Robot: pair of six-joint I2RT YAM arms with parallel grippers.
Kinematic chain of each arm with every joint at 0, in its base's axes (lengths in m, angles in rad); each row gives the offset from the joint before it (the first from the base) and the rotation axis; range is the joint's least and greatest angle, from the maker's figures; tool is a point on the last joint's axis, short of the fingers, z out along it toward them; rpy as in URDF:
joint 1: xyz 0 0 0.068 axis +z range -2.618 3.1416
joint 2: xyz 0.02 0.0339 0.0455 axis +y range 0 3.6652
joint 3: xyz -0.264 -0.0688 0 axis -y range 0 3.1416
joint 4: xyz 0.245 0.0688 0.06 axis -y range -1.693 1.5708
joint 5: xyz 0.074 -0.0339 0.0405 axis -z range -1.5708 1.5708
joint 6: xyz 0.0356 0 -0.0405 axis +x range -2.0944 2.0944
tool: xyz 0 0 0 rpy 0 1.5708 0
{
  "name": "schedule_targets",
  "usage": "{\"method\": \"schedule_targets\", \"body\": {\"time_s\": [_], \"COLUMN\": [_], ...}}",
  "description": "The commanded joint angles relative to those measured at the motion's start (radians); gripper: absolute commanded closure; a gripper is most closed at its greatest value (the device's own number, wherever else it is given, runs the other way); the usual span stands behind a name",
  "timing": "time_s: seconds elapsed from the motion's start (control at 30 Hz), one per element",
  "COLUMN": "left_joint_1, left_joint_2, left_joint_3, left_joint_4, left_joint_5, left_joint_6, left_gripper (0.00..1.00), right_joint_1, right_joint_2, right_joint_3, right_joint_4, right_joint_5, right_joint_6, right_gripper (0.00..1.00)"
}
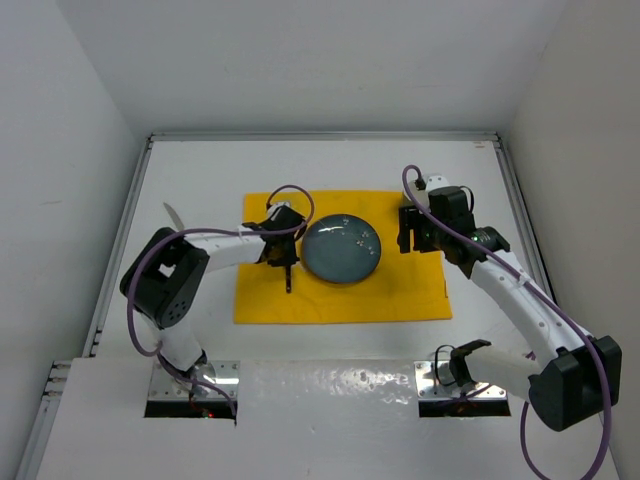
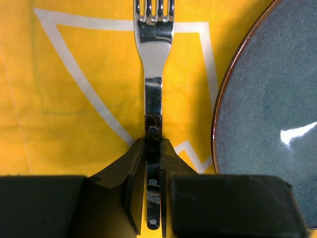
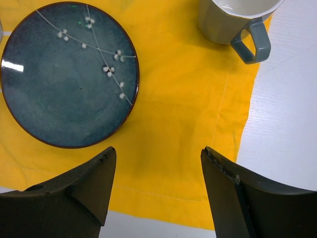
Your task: Set the dinner table for one person
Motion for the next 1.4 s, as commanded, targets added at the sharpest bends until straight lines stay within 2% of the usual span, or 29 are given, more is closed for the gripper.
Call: {"method": "schedule_targets", "body": {"time_s": [0.0, 0.3, 0.67, 0.7, 0.73, 0.77, 0.83, 0.87, 0.93, 1.03, 1.13, 1.23, 1.37], "left_joint_1": [0.028, 0.065, 0.065, 0.065, 0.065, 0.065, 0.065, 0.065, 0.065, 0.065, 0.077, 0.163, 0.379], "left_joint_2": [-0.014, -0.066, -0.052, -0.057, -0.062, -0.065, -0.077, -0.083, -0.100, -0.138, -0.186, -0.245, -0.267], "left_joint_3": [-0.048, -0.065, -0.088, -0.090, -0.088, -0.084, -0.064, -0.055, -0.018, 0.037, 0.103, 0.126, 0.137], "left_joint_4": [-0.014, -0.057, -0.065, -0.068, -0.069, -0.074, -0.089, -0.097, -0.127, -0.174, -0.233, -0.260, -0.275], "left_joint_5": [-0.047, -0.093, -0.062, -0.064, -0.062, -0.062, -0.069, -0.069, -0.072, -0.069, -0.087, -0.069, -0.058], "left_joint_6": [0.013, 0.053, 0.073, 0.074, 0.077, 0.077, 0.083, 0.086, 0.088, 0.089, 0.089, 0.105, 0.148], "left_gripper": [1.00, 1.00, 1.00, 0.91, 0.91, 0.82, 0.73, 0.64, 0.58, 0.42, 0.37, 0.37, 0.42], "right_joint_1": [0.003, 0.003, 0.003, 0.003, 0.003, 0.003, 0.003, 0.003, 0.003, 0.003, 0.003, 0.003, 0.003], "right_joint_2": [-0.009, -0.004, -0.001, -0.003, -0.003, -0.001, -0.003, -0.003, -0.003, -0.003, -0.009, -0.021, -0.039], "right_joint_3": [0.006, 0.003, 0.006, 0.006, 0.006, 0.006, 0.008, 0.009, 0.012, 0.019, 0.026, 0.031, 0.032], "right_joint_4": [0.016, 0.019, 0.019, 0.019, 0.019, 0.019, 0.019, 0.019, 0.016, 0.012, 0.006, 0.004, 0.009], "right_joint_5": [-0.009, -0.010, -0.009, -0.009, -0.009, -0.009, -0.010, -0.010, -0.012, -0.009, -0.012, -0.021, -0.039], "right_joint_6": [0.006, 0.002, -0.001, -0.003, -0.003, -0.003, -0.003, -0.004, -0.004, -0.009, -0.011, -0.007, 0.006], "right_gripper": [0.31, 0.31, 0.31, 0.31, 0.31, 0.31, 0.31, 0.31, 0.31, 0.31, 0.31, 0.31, 0.31]}}
